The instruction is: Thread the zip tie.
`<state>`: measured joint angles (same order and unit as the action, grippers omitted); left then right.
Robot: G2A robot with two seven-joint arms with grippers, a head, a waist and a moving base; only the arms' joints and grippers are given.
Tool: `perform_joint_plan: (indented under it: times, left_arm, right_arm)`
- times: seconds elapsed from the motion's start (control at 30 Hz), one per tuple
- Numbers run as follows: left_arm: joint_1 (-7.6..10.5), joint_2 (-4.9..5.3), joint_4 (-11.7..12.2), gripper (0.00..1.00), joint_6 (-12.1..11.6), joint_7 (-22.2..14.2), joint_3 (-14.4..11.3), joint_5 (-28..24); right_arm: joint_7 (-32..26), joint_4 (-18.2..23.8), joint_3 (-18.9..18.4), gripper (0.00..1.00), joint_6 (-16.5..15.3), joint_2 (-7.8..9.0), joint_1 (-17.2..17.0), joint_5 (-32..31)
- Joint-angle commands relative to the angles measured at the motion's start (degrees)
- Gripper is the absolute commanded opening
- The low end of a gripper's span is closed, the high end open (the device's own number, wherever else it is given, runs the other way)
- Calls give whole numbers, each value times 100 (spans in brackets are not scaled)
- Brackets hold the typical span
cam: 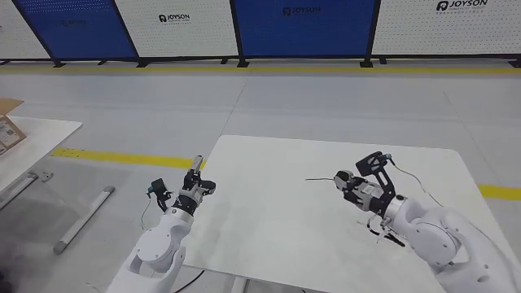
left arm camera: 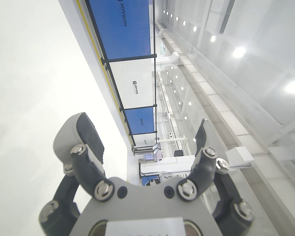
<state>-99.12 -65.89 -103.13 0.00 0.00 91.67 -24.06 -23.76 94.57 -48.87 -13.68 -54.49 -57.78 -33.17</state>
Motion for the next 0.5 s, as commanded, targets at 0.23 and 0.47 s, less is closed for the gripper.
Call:
perform_joint_plan:
  times: [0.23, 0.47]
  left_arm:
    - [0, 0, 0, 100, 0, 0, 0, 0]
    - [0, 0, 0, 100, 0, 0, 0, 0]
  right_arm:
    - [-228, -215, 462, 0, -580, -90, 452, -633]
    - [-228, -215, 462, 0, -580, -90, 452, -633]
